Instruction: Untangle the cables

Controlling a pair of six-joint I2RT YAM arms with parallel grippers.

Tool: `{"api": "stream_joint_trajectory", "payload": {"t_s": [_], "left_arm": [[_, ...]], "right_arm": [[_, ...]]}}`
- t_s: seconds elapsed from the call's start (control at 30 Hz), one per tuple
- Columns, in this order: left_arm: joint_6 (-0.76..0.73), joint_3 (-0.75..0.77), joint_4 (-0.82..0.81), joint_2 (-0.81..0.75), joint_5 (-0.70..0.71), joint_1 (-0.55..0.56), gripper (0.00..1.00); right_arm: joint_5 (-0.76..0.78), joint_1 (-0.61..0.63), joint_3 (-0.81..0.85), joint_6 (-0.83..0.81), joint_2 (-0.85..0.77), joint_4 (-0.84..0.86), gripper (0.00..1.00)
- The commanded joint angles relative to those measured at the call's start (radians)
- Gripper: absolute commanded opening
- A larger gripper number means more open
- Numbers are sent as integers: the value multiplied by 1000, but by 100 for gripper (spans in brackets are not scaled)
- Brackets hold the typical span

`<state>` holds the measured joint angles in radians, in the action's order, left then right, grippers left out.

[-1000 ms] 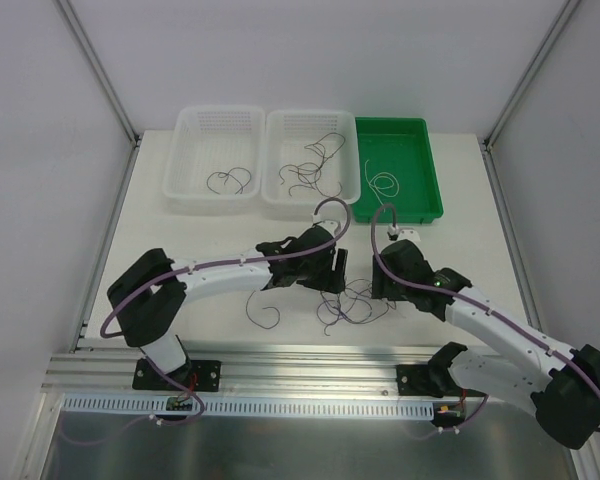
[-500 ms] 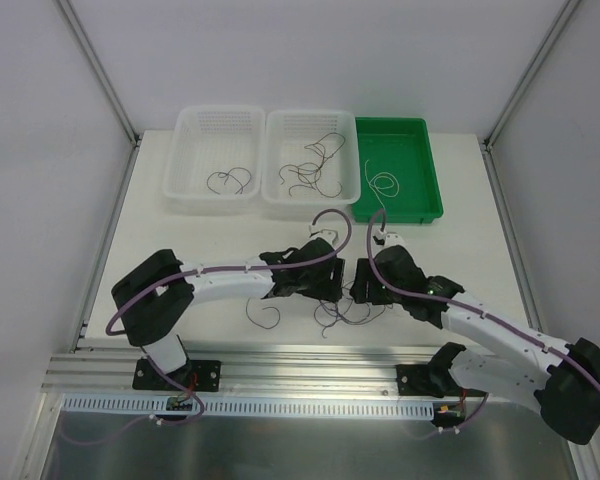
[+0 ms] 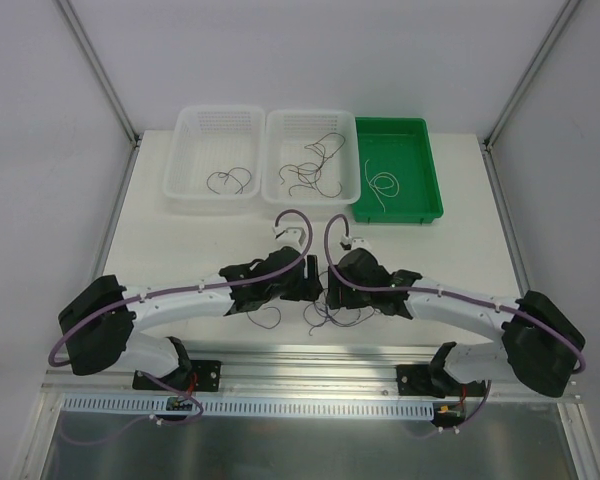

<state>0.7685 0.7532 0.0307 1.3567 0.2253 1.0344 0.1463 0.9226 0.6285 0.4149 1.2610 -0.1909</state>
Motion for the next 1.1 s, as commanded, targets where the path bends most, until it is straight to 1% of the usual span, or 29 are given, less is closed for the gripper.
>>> {"api": "stream_joint_trajectory", "payload": {"t_s": [0.0,0.07,0.23,0.3,0.37,0.43,0.47,0.5,0.57,0.6,0.7,0.87,1.0,1.07], "left_arm": [[38,-32,-28,-8,66,3,62],[54,-43,-28,2,69,3,59],[63,-60,-28,2,89,1,60],[68,-66,-28,-5,95,-2,62],[74,-75,-28,-11,105,-8,63],[78,-83,-28,-14,109,-11,64],[80,-86,-28,-16,109,-17,65],[84,-87,-28,-16,111,-22,65],[100,-100,-29,-14,114,-33,65],[112,-106,-28,-13,114,-37,65],[132,-114,-50,-4,115,-53,65],[147,-104,-89,24,88,-60,65],[160,-88,-97,39,86,-62,65],[167,-83,-101,51,80,-63,66]], "right_arm": [[44,25,63,41,66,56,64],[73,33,80,48,95,61,64],[142,45,114,53,218,41,62],[162,53,129,53,277,35,62],[199,64,142,53,317,10,60],[231,71,154,55,365,-16,54],[237,77,158,56,374,-24,51],[249,78,160,62,382,-31,42],[257,78,154,64,393,-44,32],[265,78,149,67,390,-50,17],[263,78,122,59,350,-33,1],[222,68,70,56,273,8,1],[145,52,-7,73,200,135,1],[138,41,-36,85,173,160,1]]}}
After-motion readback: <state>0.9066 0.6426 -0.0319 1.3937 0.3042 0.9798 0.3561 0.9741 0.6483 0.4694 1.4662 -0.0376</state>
